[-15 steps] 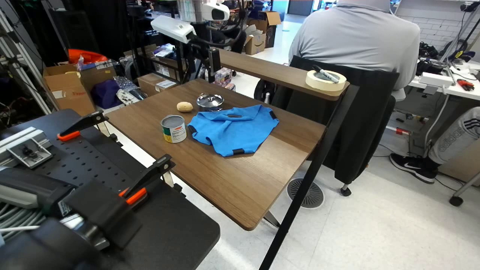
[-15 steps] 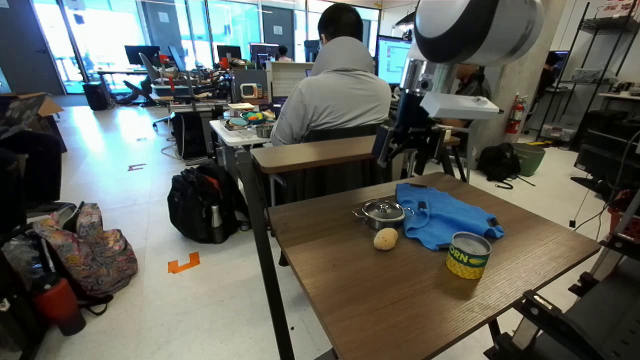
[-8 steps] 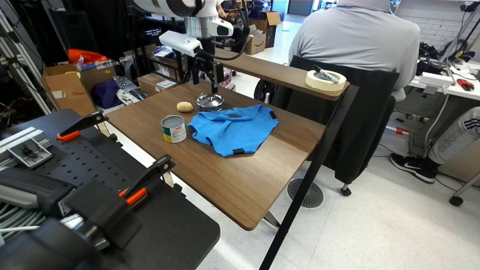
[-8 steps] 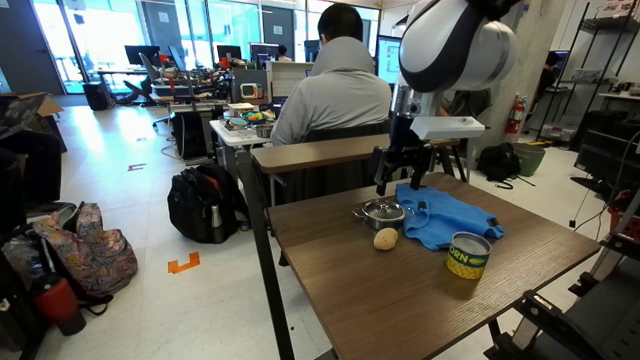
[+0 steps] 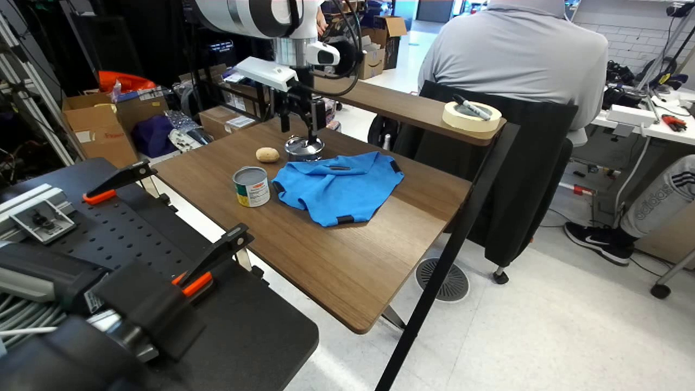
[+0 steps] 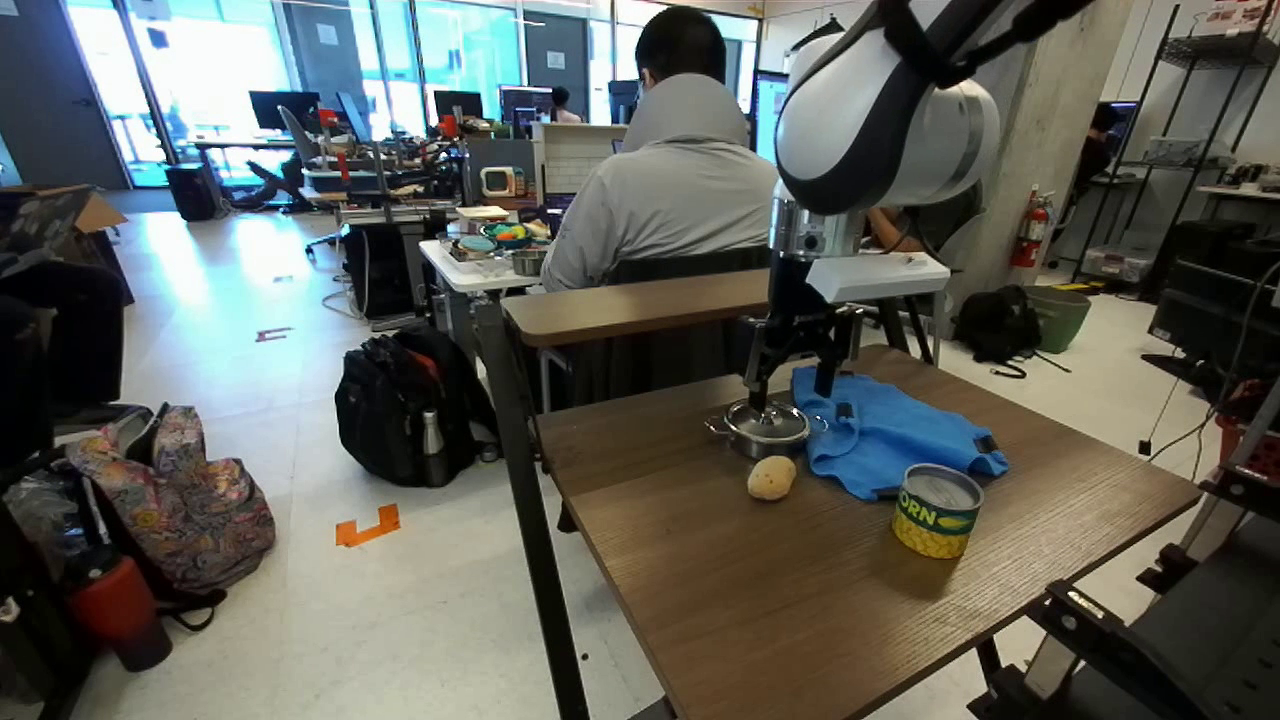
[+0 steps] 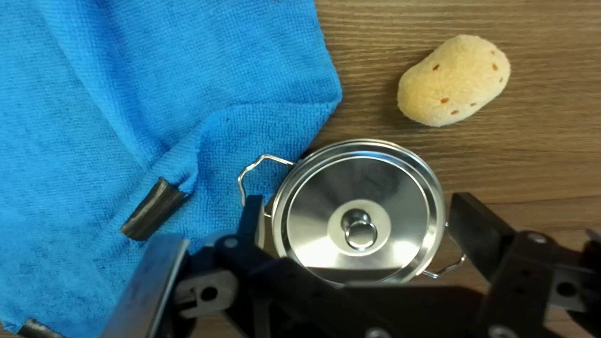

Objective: Remove the silver lid from the silver pot

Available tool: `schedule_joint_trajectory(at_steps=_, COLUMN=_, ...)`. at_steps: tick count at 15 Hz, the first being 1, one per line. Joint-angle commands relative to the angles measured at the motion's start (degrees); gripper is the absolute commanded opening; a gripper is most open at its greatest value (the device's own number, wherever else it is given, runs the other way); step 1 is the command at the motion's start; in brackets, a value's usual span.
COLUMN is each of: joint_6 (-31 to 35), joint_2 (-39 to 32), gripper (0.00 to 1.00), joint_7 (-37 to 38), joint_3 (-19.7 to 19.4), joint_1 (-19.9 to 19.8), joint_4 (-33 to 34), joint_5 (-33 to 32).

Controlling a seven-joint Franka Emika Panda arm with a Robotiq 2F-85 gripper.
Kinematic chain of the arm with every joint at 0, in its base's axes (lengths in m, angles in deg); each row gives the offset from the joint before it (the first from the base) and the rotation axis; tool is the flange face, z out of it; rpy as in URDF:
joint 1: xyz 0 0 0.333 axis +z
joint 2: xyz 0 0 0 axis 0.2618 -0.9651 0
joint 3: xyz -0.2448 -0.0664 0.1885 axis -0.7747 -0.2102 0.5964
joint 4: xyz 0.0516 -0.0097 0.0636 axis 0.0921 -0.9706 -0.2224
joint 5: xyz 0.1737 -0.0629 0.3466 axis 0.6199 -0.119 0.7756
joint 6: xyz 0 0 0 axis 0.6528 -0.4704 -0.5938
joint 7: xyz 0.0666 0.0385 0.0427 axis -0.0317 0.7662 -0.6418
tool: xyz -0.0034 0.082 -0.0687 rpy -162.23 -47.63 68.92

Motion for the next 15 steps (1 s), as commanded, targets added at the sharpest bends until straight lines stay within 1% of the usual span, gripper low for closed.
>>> schedule_joint_trajectory(at_steps=1, joint_6=-2.10, joint_2=-2.71, gripper=1.00, joint_7=0.97, joint_3=-1.16, joint_1=1.35, joint_4=4.30, joint_5=-0.84)
schedule_joint_trajectory(at_steps=5, joint_6=-2.28, joint_2=-4.49, gripper=1.00, joint_7=1.02, joint_3=-1.21, joint_1=1.63, joint_4=6.55, joint_5=-0.79)
schedule_joint_trajectory(at_steps=6, joint_6=-2.51, joint_2=-4.83, gripper=0.75, joint_7=0.92, joint_3=-1.16, joint_1=1.56, joint_4=7.14, joint_5=-0.72)
schedule_joint_trajectory(at_steps=7, joint_6=-2.57, joint_2=-5.15, gripper=0.74, joint_7=0.93, joint_3=-1.18, joint_1=1.55, joint_4=7.62, joint_5=-0.69)
schedule_joint_trajectory(at_steps=13, joint_6=-3.70, joint_2=-6.19, gripper=0.27, joint_7=0.83, joint_3=-1.20, joint_1=1.36, joint_4=9.81, joint_5=-0.58)
schedule_joint_trajectory(at_steps=15, joint_6=-4.26, joint_2=-6.58, gripper=0.14, joint_7=0.86, joint_3=-1.29, joint_1=1.37, joint_4=10.56, joint_5=-0.65)
